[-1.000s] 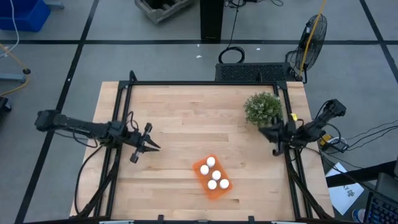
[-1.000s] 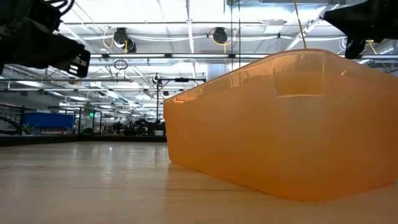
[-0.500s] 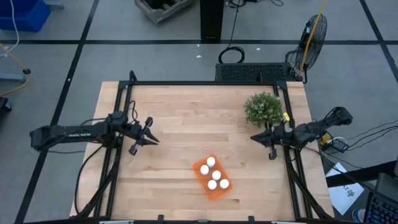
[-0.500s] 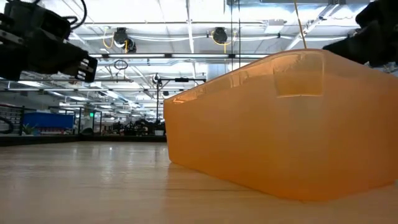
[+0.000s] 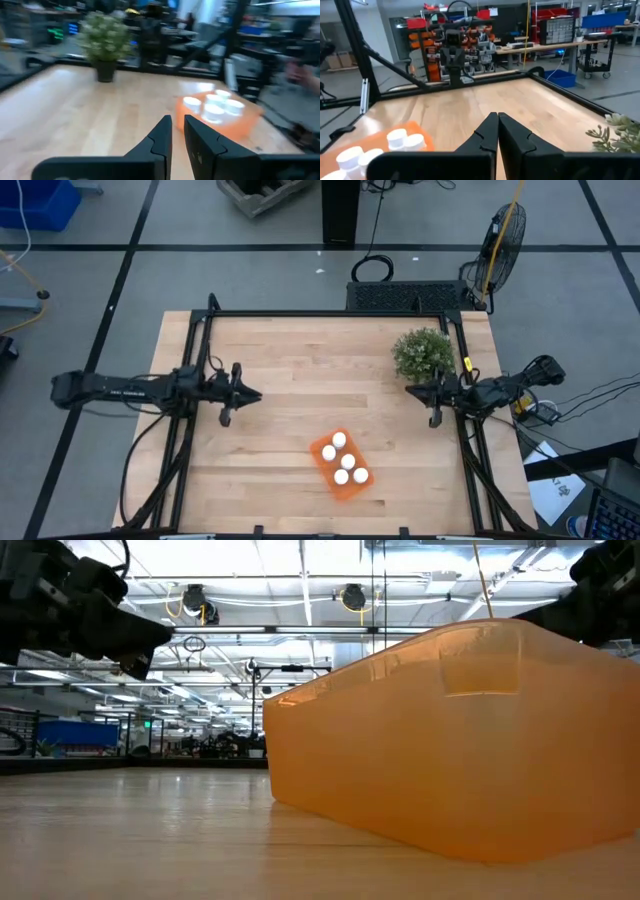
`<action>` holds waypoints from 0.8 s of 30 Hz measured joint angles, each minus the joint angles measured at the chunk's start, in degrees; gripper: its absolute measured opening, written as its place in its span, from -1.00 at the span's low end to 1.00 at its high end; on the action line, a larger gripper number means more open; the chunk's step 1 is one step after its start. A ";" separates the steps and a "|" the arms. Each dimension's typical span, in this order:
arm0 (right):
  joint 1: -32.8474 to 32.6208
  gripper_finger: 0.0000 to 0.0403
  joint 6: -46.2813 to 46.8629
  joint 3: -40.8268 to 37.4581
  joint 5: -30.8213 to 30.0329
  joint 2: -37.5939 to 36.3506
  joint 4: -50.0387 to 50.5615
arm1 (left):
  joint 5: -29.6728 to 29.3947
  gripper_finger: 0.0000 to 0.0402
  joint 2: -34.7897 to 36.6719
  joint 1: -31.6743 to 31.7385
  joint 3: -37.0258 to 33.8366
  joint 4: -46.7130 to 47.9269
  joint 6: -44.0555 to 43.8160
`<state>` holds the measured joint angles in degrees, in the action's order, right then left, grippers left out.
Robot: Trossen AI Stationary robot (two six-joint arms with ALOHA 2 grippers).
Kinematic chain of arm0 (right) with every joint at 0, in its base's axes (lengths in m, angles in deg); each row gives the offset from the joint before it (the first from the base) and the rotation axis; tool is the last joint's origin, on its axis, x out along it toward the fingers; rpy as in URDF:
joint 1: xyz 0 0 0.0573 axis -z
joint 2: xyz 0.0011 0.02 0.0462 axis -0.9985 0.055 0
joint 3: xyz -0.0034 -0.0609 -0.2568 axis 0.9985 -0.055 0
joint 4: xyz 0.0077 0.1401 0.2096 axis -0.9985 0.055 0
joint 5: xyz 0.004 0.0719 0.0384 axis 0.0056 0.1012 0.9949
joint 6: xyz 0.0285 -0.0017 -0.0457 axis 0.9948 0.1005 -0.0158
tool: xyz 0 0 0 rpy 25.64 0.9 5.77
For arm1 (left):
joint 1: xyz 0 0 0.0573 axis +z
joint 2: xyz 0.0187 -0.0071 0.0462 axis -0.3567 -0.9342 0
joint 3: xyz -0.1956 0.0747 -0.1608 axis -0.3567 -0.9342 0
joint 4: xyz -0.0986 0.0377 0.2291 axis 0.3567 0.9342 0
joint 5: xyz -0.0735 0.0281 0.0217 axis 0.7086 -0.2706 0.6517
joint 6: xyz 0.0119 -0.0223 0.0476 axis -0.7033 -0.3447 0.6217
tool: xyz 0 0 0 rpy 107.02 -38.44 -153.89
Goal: Pick and place pill bottles into a basket
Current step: Return to Home Position
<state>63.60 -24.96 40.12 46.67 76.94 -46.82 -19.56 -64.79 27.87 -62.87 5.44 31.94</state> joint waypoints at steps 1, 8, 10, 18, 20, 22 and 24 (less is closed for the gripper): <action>0.00 -0.98 0.32 -0.11 -0.08 -0.07 0.01 | -4.28 -0.72 0.01 -2.43 0.00 0.06 0.11; -0.07 -0.98 -0.92 1.44 -0.04 -0.16 3.71 | -18.64 -0.72 0.85 -13.20 0.00 3.81 2.03; -0.07 -0.98 0.03 3.18 0.55 -0.16 5.75 | -18.75 -0.72 2.49 -13.75 0.00 3.88 2.41; -0.11 -0.98 0.61 6.19 3.11 -0.20 7.96 | -21.20 -0.72 15.26 -11.65 0.00 18.32 1.17; -0.11 -0.98 0.60 6.17 2.86 -0.19 10.02 | -21.51 -0.72 19.60 -11.19 0.02 21.54 1.53; -0.11 -0.98 1.02 6.17 2.81 -0.19 11.38 | -20.28 -0.72 23.53 -10.60 0.77 24.36 2.65; -0.11 -0.98 1.82 6.17 2.79 -0.20 12.75 | -18.35 -0.72 26.94 -10.17 2.01 28.30 3.22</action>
<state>63.49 -23.13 46.29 49.46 76.73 -34.07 -37.92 -37.84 17.70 -60.86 33.74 35.16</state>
